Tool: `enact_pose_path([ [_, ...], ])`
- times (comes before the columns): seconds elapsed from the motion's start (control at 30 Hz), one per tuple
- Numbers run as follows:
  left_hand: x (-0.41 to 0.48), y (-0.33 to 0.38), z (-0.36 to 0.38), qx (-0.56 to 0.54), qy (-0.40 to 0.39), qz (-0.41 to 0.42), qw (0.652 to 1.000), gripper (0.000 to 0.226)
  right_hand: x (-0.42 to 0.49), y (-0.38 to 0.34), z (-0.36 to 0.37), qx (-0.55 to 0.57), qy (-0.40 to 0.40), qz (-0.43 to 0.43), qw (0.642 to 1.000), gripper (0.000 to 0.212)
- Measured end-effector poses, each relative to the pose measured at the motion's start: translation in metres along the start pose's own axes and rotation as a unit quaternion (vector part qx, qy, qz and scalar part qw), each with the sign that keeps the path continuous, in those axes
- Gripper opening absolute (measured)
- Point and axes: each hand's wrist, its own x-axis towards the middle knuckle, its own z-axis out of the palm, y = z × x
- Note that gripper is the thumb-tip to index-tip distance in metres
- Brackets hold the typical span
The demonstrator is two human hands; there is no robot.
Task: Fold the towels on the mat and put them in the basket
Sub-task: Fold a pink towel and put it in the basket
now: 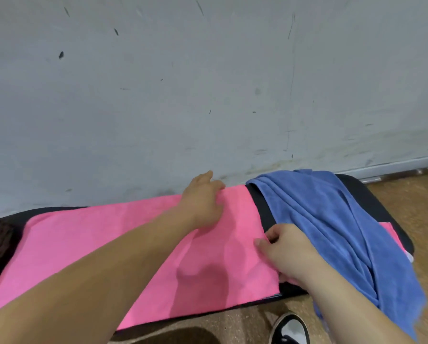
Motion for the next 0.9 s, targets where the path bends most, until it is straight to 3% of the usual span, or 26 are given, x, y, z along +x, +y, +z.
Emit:
enact_pose_path([
  [0.27,-0.059,-0.006,0.058,0.073,-0.049,-0.041,0.995,0.091,-0.006,-0.002,-0.002,-0.160,-0.064,0.015,0.985,0.039],
  [0.47,-0.062,0.005,0.078,0.123,0.027,-0.042,0.991,0.090,-0.007,0.003,-0.014,-0.183,-0.084,0.008,0.980,0.029],
  [0.7,-0.072,0.021,0.079,0.122,0.064,0.000,0.990,0.080,-0.016,0.008,-0.027,-0.121,-0.098,0.021,0.988,0.033],
  [0.8,-0.092,0.035,0.070,0.022,0.087,0.065,0.994,0.062,-0.028,0.004,-0.028,-0.051,-0.101,0.002,0.994,0.039],
  [0.9,-0.131,0.048,0.057,-0.098,0.159,0.137,0.973,0.043,-0.039,-0.007,-0.025,0.056,-0.091,-0.039,0.993,0.037],
])
